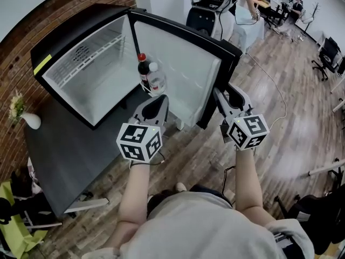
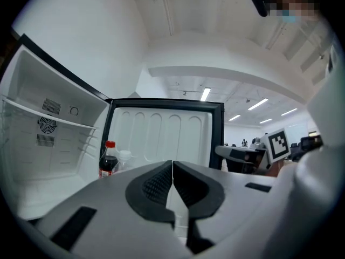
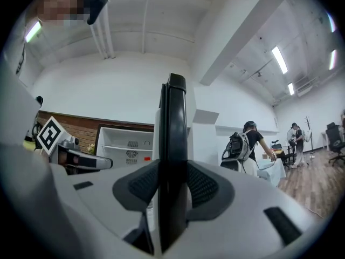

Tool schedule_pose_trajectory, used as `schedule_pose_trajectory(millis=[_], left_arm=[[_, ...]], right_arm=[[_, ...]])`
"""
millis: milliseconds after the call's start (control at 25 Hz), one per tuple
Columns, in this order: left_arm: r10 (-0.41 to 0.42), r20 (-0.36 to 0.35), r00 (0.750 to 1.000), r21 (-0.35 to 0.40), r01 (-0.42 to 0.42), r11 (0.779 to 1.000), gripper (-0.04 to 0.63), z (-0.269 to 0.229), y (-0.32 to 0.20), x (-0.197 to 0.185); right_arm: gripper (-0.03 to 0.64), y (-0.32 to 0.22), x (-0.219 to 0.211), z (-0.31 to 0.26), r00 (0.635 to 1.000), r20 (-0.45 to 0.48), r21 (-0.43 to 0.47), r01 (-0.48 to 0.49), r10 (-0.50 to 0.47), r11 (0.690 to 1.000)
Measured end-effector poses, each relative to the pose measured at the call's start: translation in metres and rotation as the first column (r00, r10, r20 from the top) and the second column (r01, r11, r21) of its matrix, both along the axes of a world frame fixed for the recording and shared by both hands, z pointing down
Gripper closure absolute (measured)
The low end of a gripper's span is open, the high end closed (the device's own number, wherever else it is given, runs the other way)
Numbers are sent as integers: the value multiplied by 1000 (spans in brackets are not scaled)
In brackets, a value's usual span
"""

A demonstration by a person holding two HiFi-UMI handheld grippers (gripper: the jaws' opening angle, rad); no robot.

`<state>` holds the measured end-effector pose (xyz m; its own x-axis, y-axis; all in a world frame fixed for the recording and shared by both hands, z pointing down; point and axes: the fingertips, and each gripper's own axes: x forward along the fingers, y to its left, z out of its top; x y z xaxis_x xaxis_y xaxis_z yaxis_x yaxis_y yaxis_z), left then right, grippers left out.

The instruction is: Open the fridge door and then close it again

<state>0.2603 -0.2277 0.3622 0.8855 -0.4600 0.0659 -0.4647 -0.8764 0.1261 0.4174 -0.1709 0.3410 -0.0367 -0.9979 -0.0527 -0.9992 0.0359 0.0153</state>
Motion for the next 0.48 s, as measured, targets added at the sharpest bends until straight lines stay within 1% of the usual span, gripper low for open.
schedule_pose_trajectory(millis=[200, 480], left_arm=[[-19, 17, 1000, 23, 19, 1000, 588, 1, 9, 12], [-2, 26, 1000, 19, 2, 1000, 588, 5, 22, 33]], right_arm=[[472, -3, 12, 0, 1000, 7, 4, -8, 8, 1000], [476, -5, 23, 2, 999, 33, 33, -30, 29, 999]])
